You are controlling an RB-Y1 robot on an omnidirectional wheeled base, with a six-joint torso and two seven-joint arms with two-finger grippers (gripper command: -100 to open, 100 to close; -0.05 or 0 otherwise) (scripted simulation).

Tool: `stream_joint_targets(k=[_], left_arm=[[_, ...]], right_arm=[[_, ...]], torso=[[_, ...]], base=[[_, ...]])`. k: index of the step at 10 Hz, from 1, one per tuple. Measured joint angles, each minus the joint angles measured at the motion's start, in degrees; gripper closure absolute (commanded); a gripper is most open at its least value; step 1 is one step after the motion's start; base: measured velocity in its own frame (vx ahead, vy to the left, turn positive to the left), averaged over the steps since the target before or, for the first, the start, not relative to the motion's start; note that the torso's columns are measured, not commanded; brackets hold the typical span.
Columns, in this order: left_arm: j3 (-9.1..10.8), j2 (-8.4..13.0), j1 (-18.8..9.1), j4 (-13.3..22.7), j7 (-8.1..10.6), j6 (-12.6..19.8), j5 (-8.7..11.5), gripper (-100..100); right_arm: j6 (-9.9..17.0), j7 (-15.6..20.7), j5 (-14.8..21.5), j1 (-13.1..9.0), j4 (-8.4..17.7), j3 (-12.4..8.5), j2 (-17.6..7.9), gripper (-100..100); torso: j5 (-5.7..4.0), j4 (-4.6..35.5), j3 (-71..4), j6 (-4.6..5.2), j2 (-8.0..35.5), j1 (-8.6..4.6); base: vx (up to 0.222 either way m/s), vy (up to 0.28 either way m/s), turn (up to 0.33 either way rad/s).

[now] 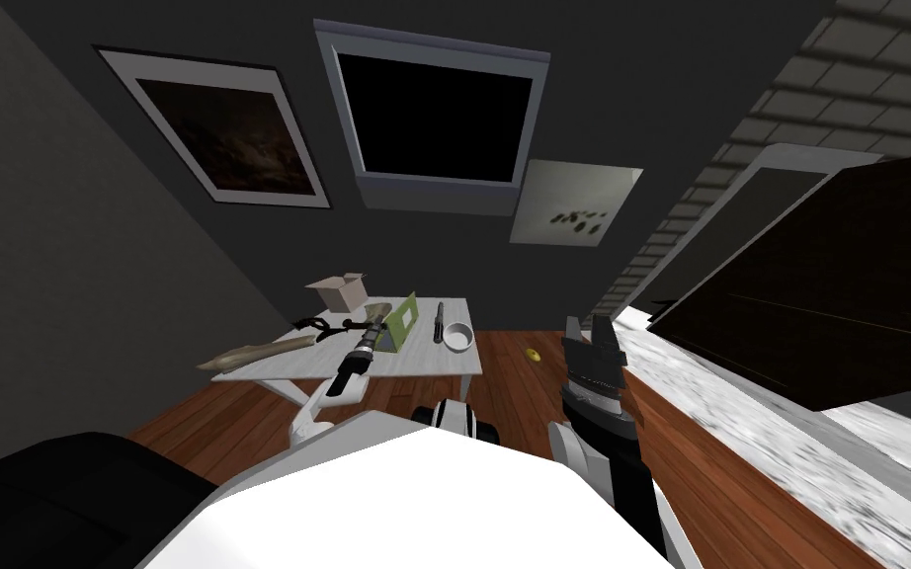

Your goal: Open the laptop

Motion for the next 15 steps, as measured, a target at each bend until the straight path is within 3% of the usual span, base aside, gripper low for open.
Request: stream_joint_targets(k=[4,6,7,8,15], left_arm=[[1.84,0.8,-1.3,4.2,-0.86,0.9,0.3,-100],[2.12,1.2,-1.6,3.8,-0.82,1.7,0.4,-100],[2.16,1.2,-1.6,3.7,-0.79,1.9,0.4,100],[2.18,1.2,-1.5,3.7,-0.80,1.9,0.4,100],[-0.40,7.0,-11.2,15.3,6.32,0.0,1.0,100]], right_arm=[[0.0,0.0,0.0,0.0,0.0,0.0,0.0,0],[0.0,0.0,0.0,0.0,0.0,0.0,0.0,0],[0.0,0.0,0.0,0.0,0.0,0.0,0.0,0],[0.0,0.0,0.0,0.0,0.0,0.0,0.0,0],[0.0,0.0,0.0,0.0,0.0,0.0,0.0,0]], torso=[[-0.03,0.0,0.0,-0.01,0.0,-0.13],[0.09,0.0,-0.1,0.01,-0.1,0.32],[0.07,0.0,0.0,-0.02,0.0,0.17],[-0.02,0.1,0.1,0.02,0.1,-0.05],[0.09,-0.1,0.0,0.08,-0.1,-0.05]], base=[[0.040,-0.139,0.045],[0.059,0.005,-0.024],[0.006,0.001,0.007],[-0.044,-0.006,0.065],[-0.050,-0.004,0.027]])
